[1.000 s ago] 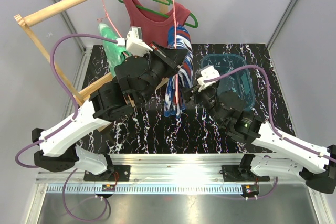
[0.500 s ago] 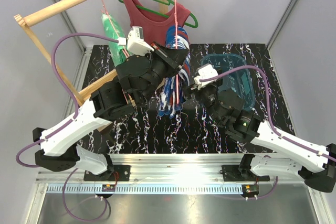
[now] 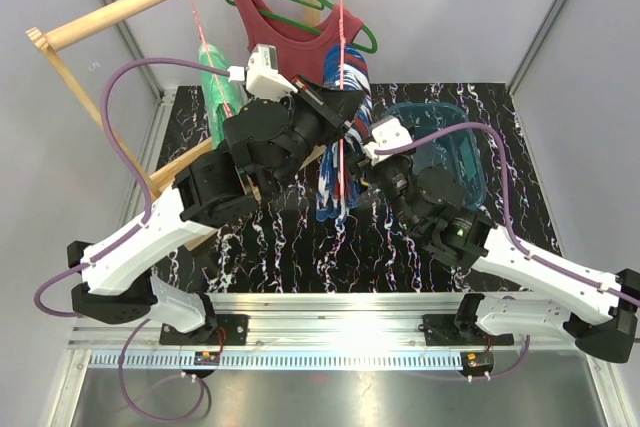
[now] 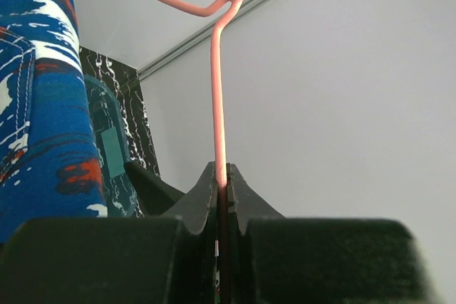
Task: Remove the trousers from the hanger
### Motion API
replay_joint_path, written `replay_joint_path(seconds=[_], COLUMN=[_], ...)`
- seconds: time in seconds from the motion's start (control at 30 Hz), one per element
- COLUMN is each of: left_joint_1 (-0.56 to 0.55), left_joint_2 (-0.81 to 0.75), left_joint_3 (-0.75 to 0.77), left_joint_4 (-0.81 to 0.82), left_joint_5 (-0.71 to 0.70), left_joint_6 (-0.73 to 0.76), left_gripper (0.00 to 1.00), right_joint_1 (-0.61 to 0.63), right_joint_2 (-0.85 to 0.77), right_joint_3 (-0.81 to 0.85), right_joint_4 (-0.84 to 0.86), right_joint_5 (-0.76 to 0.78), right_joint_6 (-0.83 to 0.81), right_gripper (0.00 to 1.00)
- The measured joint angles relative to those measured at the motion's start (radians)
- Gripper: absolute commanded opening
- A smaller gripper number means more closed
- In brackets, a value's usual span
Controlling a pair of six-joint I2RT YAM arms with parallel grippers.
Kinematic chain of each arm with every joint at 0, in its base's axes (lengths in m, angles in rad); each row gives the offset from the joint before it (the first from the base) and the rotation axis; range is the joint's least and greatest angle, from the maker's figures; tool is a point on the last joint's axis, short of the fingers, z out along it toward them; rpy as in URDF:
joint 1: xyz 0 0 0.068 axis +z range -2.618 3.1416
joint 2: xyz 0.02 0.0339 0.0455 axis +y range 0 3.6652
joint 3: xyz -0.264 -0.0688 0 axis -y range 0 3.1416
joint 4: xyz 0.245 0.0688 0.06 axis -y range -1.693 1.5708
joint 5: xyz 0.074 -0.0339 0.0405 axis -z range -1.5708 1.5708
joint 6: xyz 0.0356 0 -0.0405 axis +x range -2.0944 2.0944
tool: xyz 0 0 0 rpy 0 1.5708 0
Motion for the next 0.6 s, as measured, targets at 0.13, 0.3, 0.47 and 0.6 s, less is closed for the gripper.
replay_joint_path(seconds=[0.13, 0.3, 0.47, 0.6], left_joint_1=[0.0, -0.002, -0.005, -0.003], left_joint_2=[0.02, 0.046, 0.067, 0.068], left_joint_3=[0.058, 0.135, 0.216, 0.226], left_joint_4=[-0.052, -0.117, -0.195, -0.229], left_joint_5=[0.04, 0.109, 0.168, 0.193], left_joint_6=[0.001, 0.021, 0.058, 0.087], left_gripper=[0.0, 0.0, 0.0, 0.0], right_joint_1=[-0.014, -0.06, -0.074, -0.076], right_joint_2=[0.003, -0.042, -0.059, -0.053], right_joint_3=[0.002, -0.003, 0.018, 0.042], right_joint_4=[0.032, 0.037, -0.011, -0.075], right_joint_5=[-0.045, -0.197, -0.286, -0.34], right_joint_6=[-0.077, -0.14, -0.167, -0.184], right_gripper=[0.73, 0.79, 0.6, 0.07])
